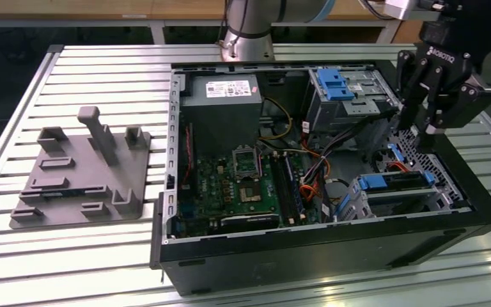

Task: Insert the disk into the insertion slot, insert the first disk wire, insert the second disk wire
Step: 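Insert the second disk wire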

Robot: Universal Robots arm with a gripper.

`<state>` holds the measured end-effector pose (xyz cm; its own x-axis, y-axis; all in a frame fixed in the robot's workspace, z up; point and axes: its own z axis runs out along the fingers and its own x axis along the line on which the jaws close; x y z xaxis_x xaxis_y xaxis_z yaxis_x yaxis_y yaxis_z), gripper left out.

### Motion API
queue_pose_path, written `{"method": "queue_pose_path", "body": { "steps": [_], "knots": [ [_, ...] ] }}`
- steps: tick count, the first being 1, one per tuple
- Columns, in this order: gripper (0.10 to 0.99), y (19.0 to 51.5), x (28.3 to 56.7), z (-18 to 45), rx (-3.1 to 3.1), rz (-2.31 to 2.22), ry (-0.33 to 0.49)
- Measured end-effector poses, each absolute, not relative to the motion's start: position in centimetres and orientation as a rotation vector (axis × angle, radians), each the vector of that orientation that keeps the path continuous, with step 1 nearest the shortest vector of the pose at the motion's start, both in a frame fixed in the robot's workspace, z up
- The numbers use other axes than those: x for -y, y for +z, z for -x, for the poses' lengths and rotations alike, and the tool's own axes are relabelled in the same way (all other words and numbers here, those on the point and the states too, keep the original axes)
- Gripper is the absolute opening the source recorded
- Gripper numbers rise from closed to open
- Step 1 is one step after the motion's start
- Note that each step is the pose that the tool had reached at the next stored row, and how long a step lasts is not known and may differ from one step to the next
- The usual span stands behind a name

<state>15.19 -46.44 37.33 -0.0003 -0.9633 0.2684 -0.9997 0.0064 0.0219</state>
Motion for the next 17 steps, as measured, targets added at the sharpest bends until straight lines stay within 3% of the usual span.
{"method": "queue_pose_path", "body": {
  "steps": [17],
  "knots": [
    [0.494, 36.0, 44.2, -13.5, 1.981, -1.970, 0.410]
  ]
}}
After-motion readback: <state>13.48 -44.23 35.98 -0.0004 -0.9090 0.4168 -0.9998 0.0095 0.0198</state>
